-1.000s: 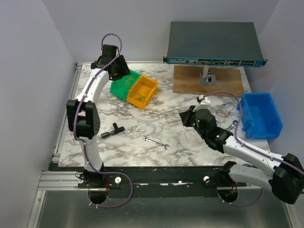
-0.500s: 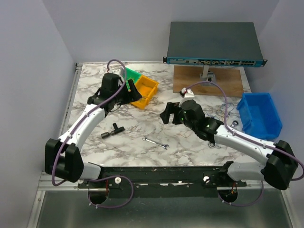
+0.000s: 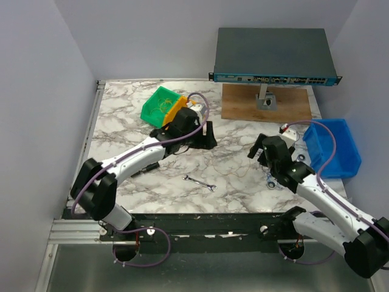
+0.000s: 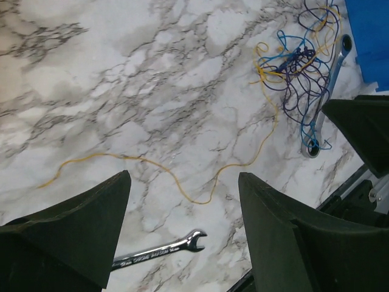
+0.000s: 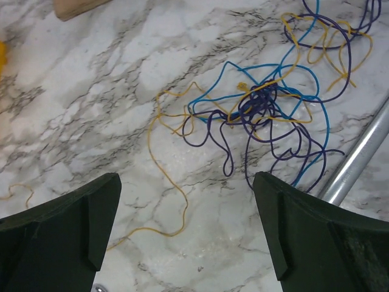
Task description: Untangle the cables
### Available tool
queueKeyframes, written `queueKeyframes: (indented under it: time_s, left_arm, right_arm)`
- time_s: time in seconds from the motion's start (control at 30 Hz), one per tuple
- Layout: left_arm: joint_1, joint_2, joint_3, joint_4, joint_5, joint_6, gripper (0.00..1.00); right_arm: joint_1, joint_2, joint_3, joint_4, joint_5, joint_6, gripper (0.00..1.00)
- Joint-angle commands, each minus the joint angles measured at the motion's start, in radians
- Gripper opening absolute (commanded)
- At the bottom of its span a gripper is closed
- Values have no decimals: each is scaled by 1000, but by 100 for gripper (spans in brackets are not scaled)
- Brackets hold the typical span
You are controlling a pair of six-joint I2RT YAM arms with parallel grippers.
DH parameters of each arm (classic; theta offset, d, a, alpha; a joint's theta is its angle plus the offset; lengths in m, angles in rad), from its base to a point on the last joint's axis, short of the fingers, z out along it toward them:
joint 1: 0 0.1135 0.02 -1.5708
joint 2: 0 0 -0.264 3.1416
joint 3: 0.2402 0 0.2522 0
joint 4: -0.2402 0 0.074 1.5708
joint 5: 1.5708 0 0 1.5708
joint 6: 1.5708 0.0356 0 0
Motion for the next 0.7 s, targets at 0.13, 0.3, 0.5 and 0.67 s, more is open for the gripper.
queueKeyframes:
  time_s: [0.13, 0.3, 0.5, 0.67]
  left_arm:
    - [-126, 220, 186, 66, 45, -31, 67]
    - [-158, 320, 255, 80, 84, -72, 66]
    - [-188, 401, 282, 138, 125, -128, 66]
    - [-191, 462, 308, 184, 165, -173, 63]
  right_arm:
    - [-129, 196, -9, 78, 71, 37, 100]
    - [-202, 296, 8, 156, 72, 25, 92]
    - [-277, 423, 15, 257, 28, 5, 82]
    - [-292, 521, 46, 276, 5, 1, 62]
